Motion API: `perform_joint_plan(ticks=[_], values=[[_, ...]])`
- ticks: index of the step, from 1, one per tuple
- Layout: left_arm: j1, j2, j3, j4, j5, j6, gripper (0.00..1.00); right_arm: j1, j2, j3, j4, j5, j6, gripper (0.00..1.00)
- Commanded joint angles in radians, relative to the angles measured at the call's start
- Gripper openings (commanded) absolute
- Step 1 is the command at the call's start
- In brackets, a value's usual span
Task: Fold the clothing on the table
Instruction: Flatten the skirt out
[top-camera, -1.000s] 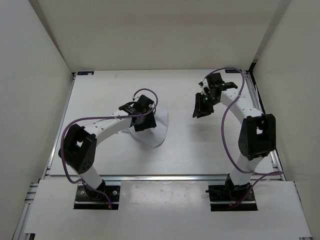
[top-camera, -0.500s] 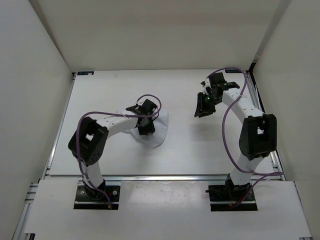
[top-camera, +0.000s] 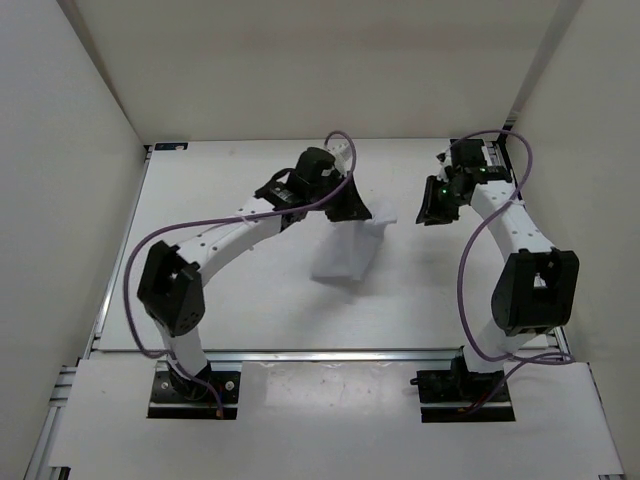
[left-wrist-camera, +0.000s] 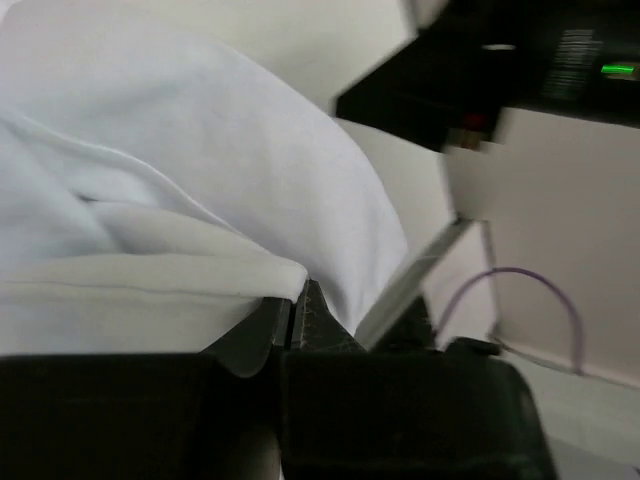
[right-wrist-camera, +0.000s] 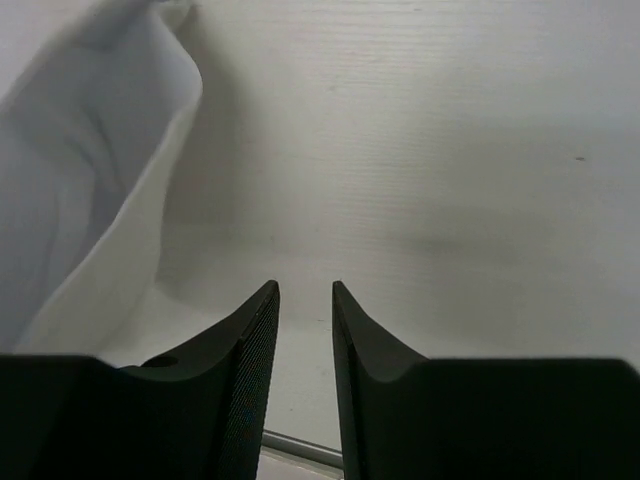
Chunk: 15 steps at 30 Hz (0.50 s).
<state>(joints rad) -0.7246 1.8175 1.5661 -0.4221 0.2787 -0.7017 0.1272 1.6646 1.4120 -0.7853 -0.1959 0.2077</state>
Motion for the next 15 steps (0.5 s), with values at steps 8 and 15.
perform_joint_plan(ticks=[8,15], values=[[0.283,-0.522,-0.553,0.168,0.228,-0.068,0.0,-0.044,-0.088,-0.056,0.044,0.05,0.056,0.33],[0.47,-0.687,-1.026,0.186,0.185,-0.081,0.03,0.049,-0.031,-0.047,0.046,-0.003,0.056,0.34]])
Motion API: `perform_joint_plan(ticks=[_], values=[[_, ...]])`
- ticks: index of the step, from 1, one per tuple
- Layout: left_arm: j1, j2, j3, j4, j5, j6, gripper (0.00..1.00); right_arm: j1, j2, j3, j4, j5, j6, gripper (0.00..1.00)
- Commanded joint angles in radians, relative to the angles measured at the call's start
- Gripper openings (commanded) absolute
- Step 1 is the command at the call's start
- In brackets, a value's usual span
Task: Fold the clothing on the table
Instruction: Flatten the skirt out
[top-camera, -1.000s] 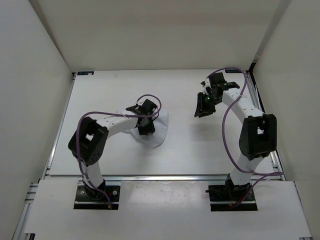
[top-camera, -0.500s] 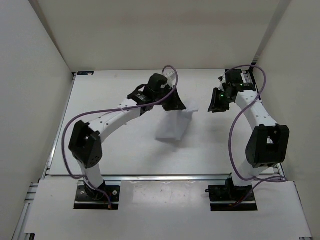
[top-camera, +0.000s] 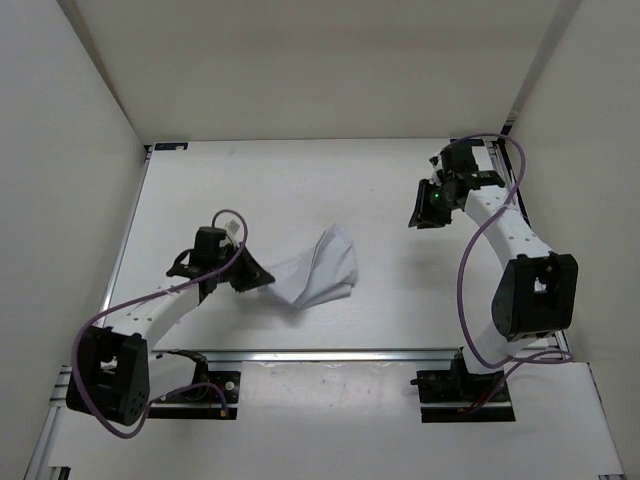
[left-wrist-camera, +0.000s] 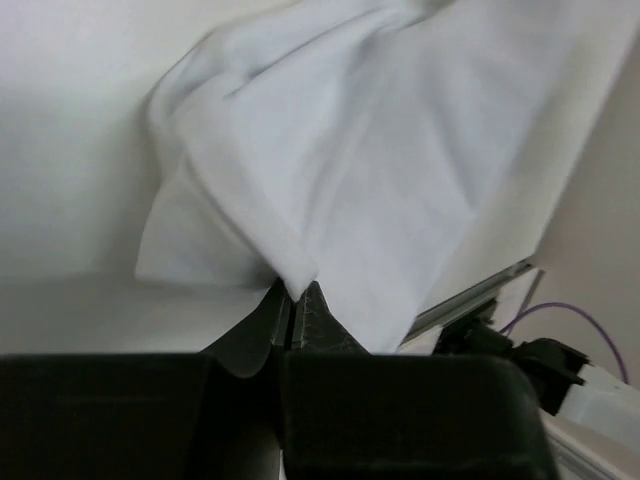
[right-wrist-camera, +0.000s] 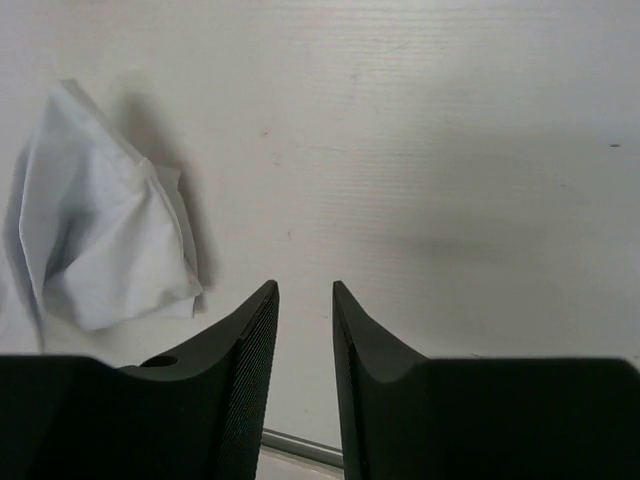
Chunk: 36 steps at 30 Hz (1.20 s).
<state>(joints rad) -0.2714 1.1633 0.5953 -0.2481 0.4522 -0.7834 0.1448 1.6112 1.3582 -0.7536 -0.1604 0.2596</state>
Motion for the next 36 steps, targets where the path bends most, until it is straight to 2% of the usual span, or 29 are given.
perform_joint_plan(ticks=[1,5,9,11,16,19,23,29,36], values=[[0.005,-0.036,-0.057,0.007,-0.012,0.015,0.02,0.044,0.036,0.01,0.016,-0.06,0.006,0.34],[-0.006,-0.024,-0.058,-0.072,-0.073,0.065,0.0,0.091,0.085,0.015,0.022,-0.212,0.013,0.34],[0.011,-0.036,-0.081,-0.109,-0.112,0.092,0.0,0.171,0.11,0.012,0.103,-0.203,-0.011,0.35],[0.027,-0.036,-0.094,-0.092,-0.102,0.081,0.0,0.211,0.14,0.025,0.15,-0.212,-0.051,0.39],[0.055,0.01,-0.062,-0.059,-0.086,0.065,0.05,0.202,0.219,0.067,0.243,-0.266,-0.157,0.42],[0.093,0.084,-0.028,-0.025,-0.061,0.059,0.16,0.193,0.242,0.058,0.319,-0.324,-0.187,0.44],[0.142,0.147,-0.005,0.026,-0.02,0.047,0.18,0.191,0.272,0.07,0.361,-0.332,-0.244,0.45],[0.199,0.233,0.015,0.044,-0.02,0.05,0.21,0.168,0.346,0.128,0.398,-0.482,-0.266,0.44],[0.195,0.32,0.119,0.007,-0.04,0.076,0.24,0.161,0.31,0.067,0.424,-0.557,-0.264,0.42]])
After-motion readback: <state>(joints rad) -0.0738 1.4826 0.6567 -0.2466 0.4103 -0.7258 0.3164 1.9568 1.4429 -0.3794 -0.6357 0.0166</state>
